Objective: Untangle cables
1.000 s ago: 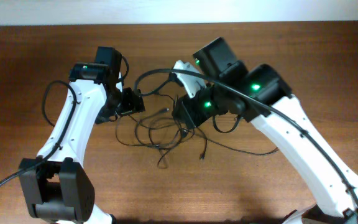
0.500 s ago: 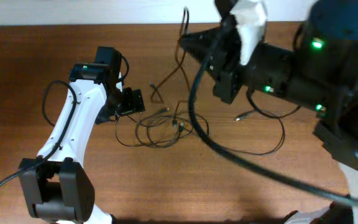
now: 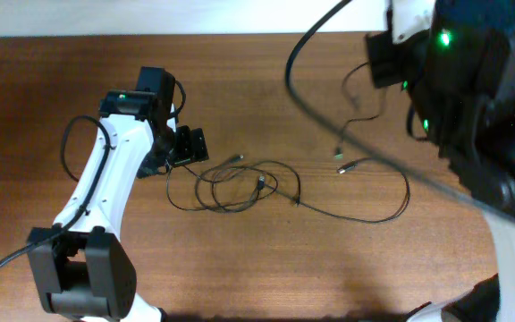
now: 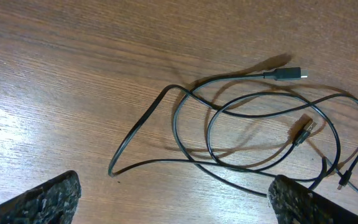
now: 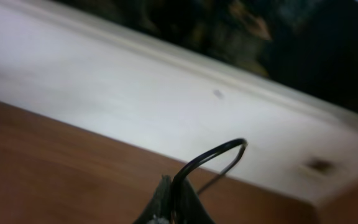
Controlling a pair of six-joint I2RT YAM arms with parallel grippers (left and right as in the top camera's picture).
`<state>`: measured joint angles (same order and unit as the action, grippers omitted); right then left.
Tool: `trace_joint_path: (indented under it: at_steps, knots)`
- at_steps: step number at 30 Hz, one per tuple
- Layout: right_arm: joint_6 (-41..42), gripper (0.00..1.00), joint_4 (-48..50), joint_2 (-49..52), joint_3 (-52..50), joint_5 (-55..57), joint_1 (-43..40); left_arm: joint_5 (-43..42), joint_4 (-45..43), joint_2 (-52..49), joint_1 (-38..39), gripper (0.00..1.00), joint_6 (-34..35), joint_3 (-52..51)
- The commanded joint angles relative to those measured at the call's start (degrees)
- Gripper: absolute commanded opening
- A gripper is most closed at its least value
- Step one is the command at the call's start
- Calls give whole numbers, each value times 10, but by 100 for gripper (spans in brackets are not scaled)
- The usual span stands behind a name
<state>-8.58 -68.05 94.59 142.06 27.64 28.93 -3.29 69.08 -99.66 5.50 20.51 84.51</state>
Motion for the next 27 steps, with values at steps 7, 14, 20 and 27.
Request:
trace_joint_path:
  at_steps: [7, 14, 20, 27]
  knots:
    - [169, 4, -124, 99, 2, -31, -384, -8, 0, -1, 1, 99, -7, -4]
    - [308, 4, -231, 266, 2, -97, -584, -8, 0, -1, 1, 99, -7, -4]
    - [307, 4, -258, 351, -29, -212, -631, -8, 0, -1, 1, 99, -7, -4]
    - [307, 5, -155, 364, -214, -212, -631, -8, 0, -1, 1, 99, -7, -4]
